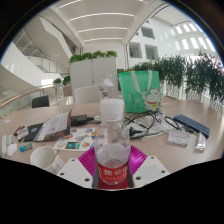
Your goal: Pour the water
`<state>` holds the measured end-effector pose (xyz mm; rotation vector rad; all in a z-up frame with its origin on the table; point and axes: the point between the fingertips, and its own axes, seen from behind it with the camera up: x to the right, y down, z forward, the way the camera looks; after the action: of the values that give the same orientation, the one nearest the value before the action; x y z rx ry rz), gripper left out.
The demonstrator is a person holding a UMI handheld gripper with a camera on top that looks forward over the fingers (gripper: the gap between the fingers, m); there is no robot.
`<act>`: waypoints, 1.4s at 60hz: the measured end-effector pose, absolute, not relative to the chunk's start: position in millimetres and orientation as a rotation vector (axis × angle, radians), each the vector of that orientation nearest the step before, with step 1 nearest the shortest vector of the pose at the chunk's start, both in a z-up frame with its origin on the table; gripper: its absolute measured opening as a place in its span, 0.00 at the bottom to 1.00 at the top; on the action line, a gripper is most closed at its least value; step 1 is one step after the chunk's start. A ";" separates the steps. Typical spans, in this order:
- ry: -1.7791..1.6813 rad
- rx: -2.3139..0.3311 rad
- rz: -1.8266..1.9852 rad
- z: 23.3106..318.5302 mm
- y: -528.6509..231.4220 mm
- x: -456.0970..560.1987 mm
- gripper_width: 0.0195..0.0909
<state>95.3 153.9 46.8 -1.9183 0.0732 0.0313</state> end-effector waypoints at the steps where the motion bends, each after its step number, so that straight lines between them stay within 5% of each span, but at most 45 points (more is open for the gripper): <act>1: 0.071 -1.915 0.029 47.4 153.9 94.3 0.29; 9: 0.072 -1.914 0.020 45.8 151.9 94.1 0.31; 17: 0.109 -1.978 0.025 43.1 142.0 98.6 0.52; 25: 0.198 -2.029 0.062 53.5 108.8 94.6 0.89; 34: 0.175 -2.072 0.022 84.2 49.0 77.3 0.89; 60: 0.030 -1.983 -0.007 256.9 -176.2 -118.0 0.88; 84: -0.024 -1.978 -0.015 308.4 -272.1 -189.5 0.88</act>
<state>-189.5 -272.1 308.4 -1.9780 -0.0244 -0.0150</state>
